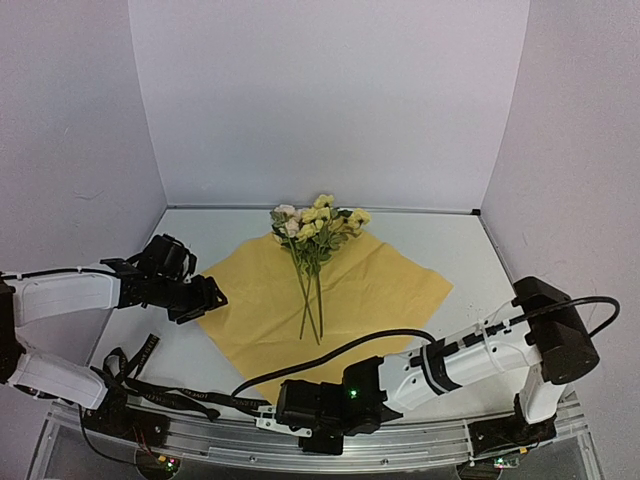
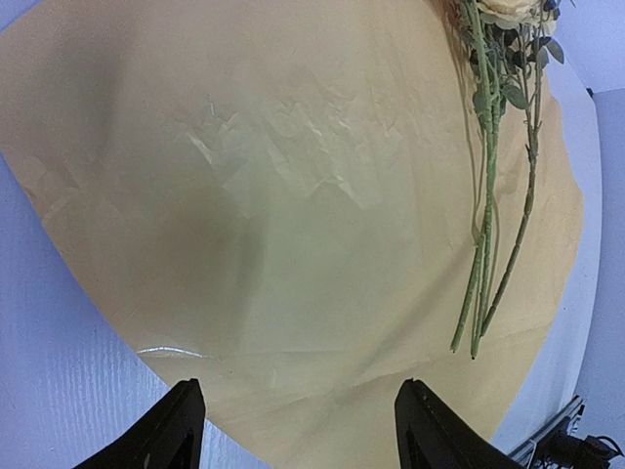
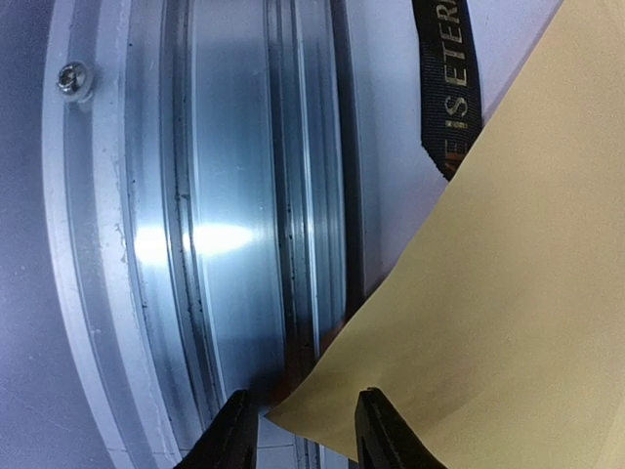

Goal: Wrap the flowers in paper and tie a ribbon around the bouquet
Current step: Pick up the bottom corner of the flattened wrapping paper from the center of the board, then fold the bottom corner of the flattened wrapping paper at the center of the board.

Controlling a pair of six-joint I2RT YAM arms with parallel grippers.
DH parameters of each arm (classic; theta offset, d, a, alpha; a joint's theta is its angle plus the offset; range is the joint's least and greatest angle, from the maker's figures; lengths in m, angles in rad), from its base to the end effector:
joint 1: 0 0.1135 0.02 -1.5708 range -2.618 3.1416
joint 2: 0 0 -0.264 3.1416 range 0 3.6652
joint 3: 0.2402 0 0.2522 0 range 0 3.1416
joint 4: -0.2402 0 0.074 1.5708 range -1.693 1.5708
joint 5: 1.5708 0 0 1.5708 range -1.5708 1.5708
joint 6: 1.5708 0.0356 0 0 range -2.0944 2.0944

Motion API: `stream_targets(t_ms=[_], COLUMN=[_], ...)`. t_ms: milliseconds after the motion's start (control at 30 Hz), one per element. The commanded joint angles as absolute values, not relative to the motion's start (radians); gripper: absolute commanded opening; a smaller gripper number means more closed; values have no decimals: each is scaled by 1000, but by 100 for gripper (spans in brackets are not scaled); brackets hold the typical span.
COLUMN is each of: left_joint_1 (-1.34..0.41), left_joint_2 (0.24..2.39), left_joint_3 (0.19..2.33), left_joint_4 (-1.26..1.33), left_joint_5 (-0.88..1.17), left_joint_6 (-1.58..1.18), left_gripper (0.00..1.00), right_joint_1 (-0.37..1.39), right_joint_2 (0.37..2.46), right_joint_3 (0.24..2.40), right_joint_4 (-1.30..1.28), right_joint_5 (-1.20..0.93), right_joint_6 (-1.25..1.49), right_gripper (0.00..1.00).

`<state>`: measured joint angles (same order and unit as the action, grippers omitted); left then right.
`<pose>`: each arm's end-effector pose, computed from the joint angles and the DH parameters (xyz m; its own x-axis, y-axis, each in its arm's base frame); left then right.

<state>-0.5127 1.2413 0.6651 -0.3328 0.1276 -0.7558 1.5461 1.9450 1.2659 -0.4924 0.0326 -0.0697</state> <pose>0.2068 -0.1216 0.1939 -0.8807 -0.2849 -0.3784 -0.0678 0.8665 -0.4945 0.0107 0.3873 0.1511 0.0469 -0.9214 -0.3857 -0.9980 -0.0269 -0.0570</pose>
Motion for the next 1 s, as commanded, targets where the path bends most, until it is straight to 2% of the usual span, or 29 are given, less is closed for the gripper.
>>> stream_targets(t_ms=[0,100,300,367,733,967], left_joint_1=[-506,-506,-506,-506,-506,-506], left_joint_2=[1250,1263,1272,1263,1167,1174], left_joint_3=[685,696,707,711,751,794], left_joint_4=[-328,-327,-319,-321,-328,-331], left_joint_5=[124,126,133,132,132,133], left_joint_6=[-734,-730,-720,-715,-701,-671], left_gripper=[69,69,68,69,69,68], right_joint_1=[1528,1523,1502,1494,1354,1196], right_joint_2=[1970,1958,1909,1887,1836,1944], right_joint_3=[1267,1263,1265,1279,1422,1633], right_joint_4=[-488,-487,-492,-517,-649,-680], right_joint_5=[15,12,29,42,113,115], right_joint_6=[-44,-46,-56,-70,-217,-362], right_gripper=[27,15,8,0,0,0])
